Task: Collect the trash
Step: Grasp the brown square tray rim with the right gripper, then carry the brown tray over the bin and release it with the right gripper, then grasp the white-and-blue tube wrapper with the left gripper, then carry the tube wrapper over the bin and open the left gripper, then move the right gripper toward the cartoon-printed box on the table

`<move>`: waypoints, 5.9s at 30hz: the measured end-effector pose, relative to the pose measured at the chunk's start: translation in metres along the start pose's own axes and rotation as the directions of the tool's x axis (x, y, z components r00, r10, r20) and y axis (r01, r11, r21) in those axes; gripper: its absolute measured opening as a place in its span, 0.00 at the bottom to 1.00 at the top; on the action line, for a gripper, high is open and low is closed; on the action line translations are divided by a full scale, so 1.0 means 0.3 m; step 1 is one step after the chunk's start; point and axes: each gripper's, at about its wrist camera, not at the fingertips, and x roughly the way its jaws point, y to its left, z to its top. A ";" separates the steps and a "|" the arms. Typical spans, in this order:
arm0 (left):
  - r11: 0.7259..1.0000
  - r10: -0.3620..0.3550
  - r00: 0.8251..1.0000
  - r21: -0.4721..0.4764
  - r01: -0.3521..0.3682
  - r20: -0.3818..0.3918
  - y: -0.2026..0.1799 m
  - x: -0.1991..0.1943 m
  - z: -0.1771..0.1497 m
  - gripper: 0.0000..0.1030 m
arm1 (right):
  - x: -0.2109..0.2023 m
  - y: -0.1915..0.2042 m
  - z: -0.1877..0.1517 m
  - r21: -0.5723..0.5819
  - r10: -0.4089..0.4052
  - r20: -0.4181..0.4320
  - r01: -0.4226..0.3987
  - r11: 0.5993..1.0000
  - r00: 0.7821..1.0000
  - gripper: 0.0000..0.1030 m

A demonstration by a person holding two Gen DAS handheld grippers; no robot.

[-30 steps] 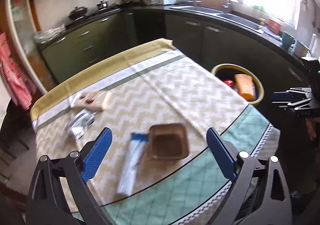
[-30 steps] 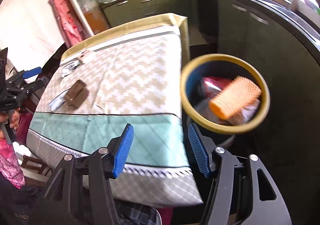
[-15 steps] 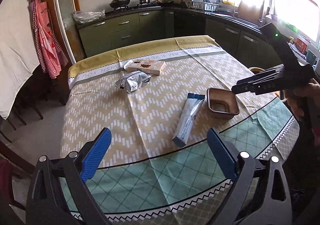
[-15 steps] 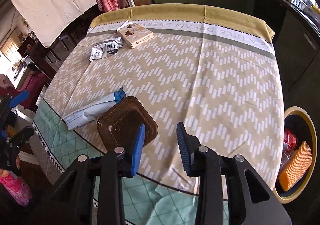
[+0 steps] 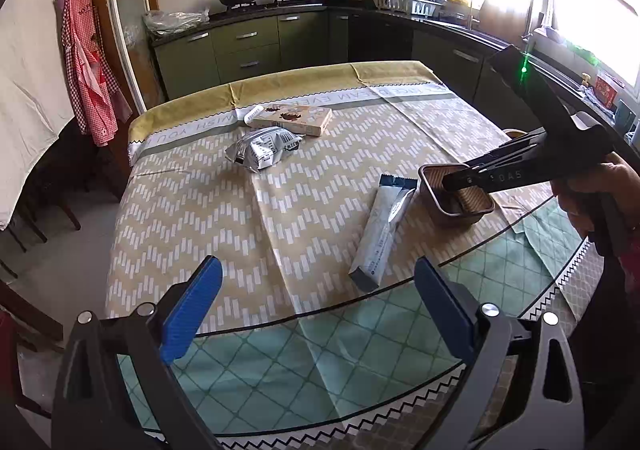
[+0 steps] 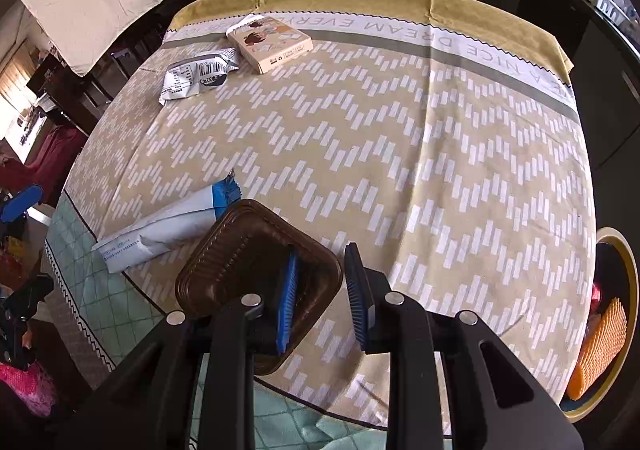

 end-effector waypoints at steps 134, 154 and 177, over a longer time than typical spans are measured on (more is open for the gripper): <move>0.740 -0.423 0.839 0.403 0.538 -0.342 -1.131 0.497 0.531 0.42 | -0.701 -0.957 -1.252 0.819 -0.321 0.304 -0.074 0.568 0.897 0.61; 0.990 -0.135 0.991 0.041 0.136 -0.024 -0.022 0.033 0.156 0.55 | -0.344 -0.184 0.013 -0.019 0.154 0.254 -0.154 0.988 0.955 0.61; 0.990 -0.139 0.990 0.023 0.139 -0.004 0.167 0.038 0.139 0.59 | 0.268 0.187 0.647 -0.550 0.012 -0.135 -0.086 0.831 0.991 0.70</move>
